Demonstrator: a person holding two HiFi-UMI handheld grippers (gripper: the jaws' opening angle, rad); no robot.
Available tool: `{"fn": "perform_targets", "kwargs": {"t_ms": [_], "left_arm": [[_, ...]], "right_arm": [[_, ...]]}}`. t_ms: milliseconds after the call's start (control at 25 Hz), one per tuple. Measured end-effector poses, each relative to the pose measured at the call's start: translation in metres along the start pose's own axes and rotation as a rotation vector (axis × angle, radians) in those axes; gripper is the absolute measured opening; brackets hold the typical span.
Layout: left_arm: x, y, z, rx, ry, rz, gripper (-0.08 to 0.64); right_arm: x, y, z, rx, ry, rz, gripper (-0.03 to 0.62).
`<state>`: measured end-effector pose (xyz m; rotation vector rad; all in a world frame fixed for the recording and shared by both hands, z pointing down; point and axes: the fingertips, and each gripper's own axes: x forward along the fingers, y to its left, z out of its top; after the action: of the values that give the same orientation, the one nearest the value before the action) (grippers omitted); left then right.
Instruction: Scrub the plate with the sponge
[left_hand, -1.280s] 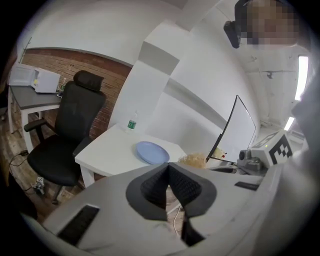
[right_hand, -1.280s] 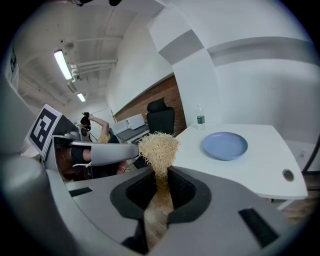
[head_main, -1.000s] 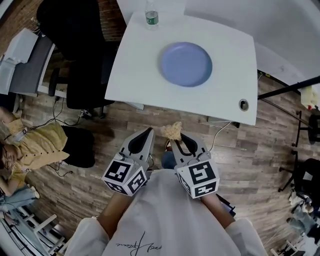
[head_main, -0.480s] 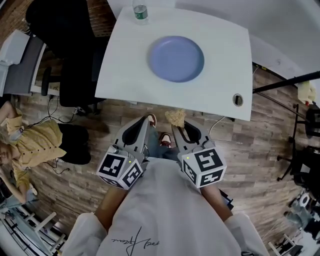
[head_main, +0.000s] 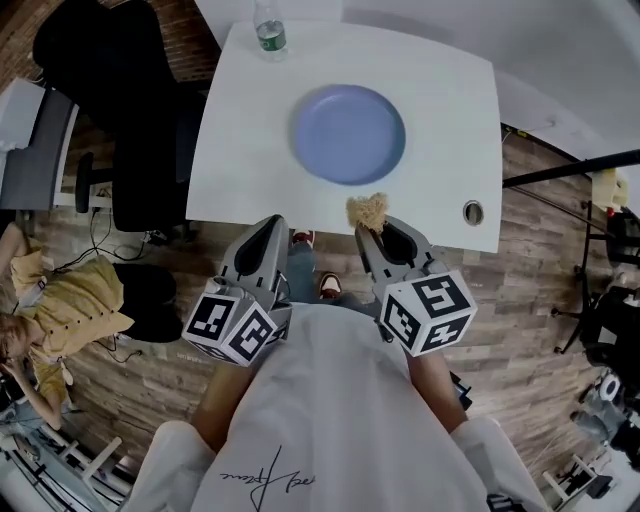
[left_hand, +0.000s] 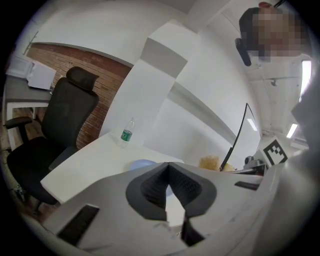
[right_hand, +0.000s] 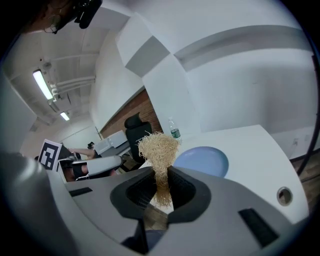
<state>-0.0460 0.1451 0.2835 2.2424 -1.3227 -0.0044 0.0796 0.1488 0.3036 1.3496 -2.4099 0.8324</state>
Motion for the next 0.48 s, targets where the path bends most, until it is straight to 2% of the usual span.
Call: {"fn": "perform_targets", "kwargs": {"t_ms": [160, 480], "left_arm": [[0.019, 0.025, 0.016, -0.006, -0.002, 0.022, -0.009], [0.062, 0.054, 0.035, 0.017, 0.061, -0.035, -0.009]], "right_arm": [[0.019, -0.01, 0.016, -0.002, -0.001, -0.013, 0.043], [0.051, -0.024, 0.046, 0.0, -0.029, -0.09, 0.044]]}}
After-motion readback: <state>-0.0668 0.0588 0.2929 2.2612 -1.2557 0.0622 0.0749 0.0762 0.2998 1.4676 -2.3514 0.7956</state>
